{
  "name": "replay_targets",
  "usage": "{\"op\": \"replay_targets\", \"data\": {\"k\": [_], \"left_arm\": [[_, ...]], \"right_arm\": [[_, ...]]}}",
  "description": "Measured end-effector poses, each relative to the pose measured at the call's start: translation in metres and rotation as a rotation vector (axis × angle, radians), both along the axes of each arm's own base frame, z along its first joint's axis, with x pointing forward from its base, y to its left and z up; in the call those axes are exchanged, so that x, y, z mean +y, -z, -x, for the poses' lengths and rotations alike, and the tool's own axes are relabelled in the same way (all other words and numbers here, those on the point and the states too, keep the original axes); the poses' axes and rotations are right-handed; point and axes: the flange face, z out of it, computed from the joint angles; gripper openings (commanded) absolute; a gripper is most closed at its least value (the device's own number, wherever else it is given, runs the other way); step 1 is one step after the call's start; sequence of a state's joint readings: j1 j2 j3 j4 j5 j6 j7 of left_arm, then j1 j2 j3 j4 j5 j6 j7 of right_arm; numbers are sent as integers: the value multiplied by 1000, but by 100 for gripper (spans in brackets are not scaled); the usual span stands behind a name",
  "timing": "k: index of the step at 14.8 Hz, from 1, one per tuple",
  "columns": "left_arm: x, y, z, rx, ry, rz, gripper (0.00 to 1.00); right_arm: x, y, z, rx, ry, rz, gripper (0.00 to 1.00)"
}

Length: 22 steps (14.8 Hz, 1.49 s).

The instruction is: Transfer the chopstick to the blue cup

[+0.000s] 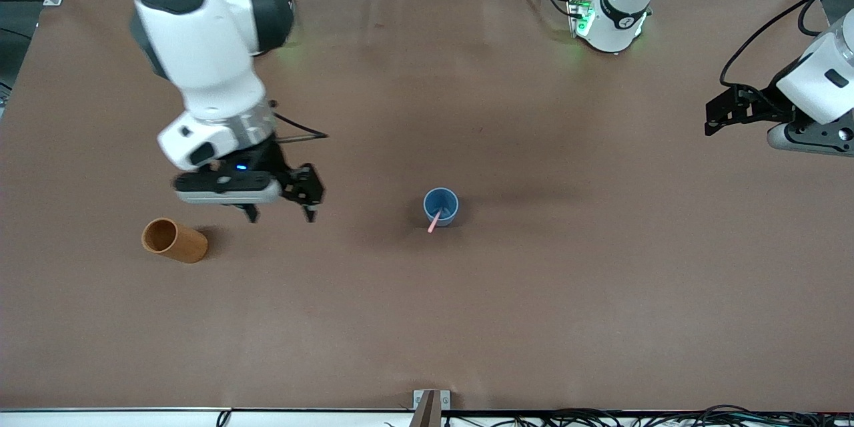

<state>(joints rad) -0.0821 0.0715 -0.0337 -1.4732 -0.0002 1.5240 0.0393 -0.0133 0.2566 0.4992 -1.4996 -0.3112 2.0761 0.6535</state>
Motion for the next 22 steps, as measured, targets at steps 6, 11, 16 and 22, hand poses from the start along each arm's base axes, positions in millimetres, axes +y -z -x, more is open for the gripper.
{"op": "replay_targets", "data": {"k": [6,11,16,22], "left_arm": [[-8,1,0,1,-42,-1,100],[-21,3,1,5,-43,-1,100],[-24,4,1,6,-41,-1,100],[-24,4,1,7,-41,-1,100]], "right_arm": [[-119,-70,38,183,0,76,100],[-192,-109,89,325,-39,73,100],[-247,-106,90,360,-2,44,100],[-251,-92,77,376,6,42,100]]}}
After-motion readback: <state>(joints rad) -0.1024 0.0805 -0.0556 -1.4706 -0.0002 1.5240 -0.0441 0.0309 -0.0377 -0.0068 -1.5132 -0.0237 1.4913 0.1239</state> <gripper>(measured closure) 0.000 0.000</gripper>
